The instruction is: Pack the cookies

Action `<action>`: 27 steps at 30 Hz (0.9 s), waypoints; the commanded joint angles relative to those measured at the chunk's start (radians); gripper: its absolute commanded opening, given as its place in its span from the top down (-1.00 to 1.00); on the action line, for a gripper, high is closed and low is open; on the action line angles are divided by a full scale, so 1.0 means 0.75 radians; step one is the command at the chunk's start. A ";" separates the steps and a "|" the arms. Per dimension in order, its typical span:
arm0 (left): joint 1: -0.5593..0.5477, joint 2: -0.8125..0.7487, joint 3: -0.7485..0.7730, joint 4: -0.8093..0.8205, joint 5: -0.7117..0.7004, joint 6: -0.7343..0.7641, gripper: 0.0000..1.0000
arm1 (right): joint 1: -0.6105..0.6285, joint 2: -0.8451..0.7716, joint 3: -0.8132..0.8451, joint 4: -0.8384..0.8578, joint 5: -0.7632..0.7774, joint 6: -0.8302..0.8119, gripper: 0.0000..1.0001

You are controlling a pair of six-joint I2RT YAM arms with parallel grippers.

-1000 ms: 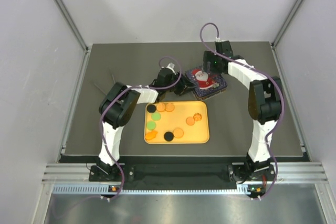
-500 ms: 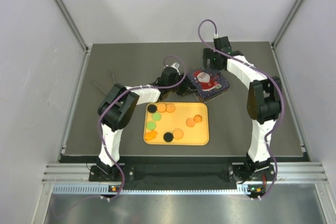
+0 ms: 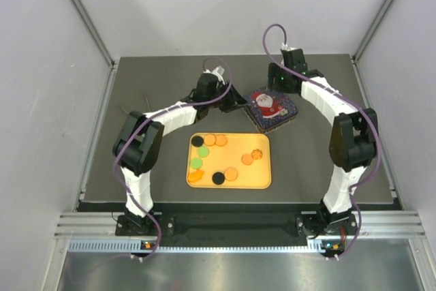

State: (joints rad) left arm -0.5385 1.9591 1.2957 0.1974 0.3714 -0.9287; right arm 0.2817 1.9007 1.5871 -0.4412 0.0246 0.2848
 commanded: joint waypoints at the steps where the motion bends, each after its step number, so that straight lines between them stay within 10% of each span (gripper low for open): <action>1: 0.020 -0.086 0.099 -0.046 -0.016 0.089 0.31 | 0.017 -0.119 -0.152 0.075 0.010 0.046 -0.30; 8: 0.025 0.041 0.336 -0.069 -0.002 0.174 1.00 | 0.031 -0.154 -0.375 0.159 0.029 0.095 0.31; 13: 0.012 0.106 0.379 0.053 -0.035 0.203 1.00 | 0.029 -0.162 -0.441 0.189 0.029 0.113 0.60; 27: -0.012 0.327 0.205 -0.069 -0.285 0.089 1.00 | 0.027 -0.176 -0.476 0.202 0.022 0.117 0.63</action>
State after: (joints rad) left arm -0.5537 2.1899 1.5040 0.2691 0.2249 -0.8848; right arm 0.2916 1.7866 1.2545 -0.2710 0.0456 0.3683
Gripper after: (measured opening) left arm 0.011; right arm 0.185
